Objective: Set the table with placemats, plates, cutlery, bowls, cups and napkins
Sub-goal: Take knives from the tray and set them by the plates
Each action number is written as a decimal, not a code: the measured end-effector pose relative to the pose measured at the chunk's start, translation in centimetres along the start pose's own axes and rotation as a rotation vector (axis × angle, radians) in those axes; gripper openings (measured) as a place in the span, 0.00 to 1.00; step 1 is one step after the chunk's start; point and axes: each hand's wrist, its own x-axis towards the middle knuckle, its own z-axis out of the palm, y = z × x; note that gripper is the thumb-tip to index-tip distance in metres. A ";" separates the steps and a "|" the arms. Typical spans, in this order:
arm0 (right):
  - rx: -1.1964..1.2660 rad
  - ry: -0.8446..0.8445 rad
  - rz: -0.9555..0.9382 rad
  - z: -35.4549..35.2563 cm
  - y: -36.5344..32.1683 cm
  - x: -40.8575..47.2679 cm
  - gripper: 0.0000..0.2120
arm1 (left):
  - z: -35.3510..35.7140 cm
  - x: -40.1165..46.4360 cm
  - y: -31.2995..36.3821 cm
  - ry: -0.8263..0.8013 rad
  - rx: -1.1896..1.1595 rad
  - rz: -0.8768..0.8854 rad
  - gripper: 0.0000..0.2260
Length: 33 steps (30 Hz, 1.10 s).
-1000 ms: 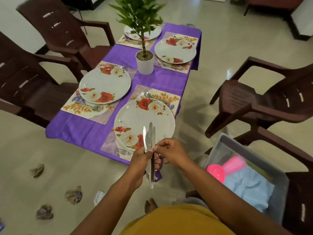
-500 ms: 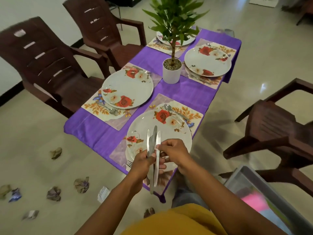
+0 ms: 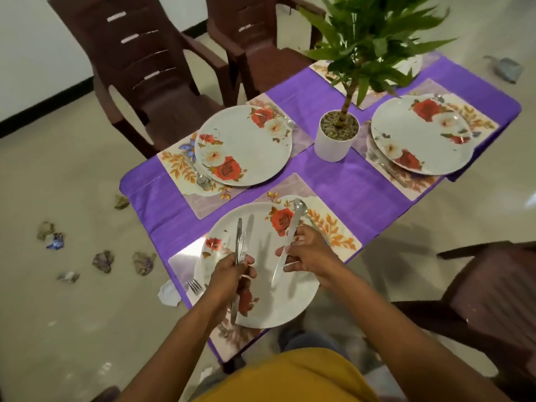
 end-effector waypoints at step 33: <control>-0.447 0.170 -0.076 -12.3 -2.5 7.2 0.08 | 7.4 3.5 -2.5 0.325 0.777 0.271 0.30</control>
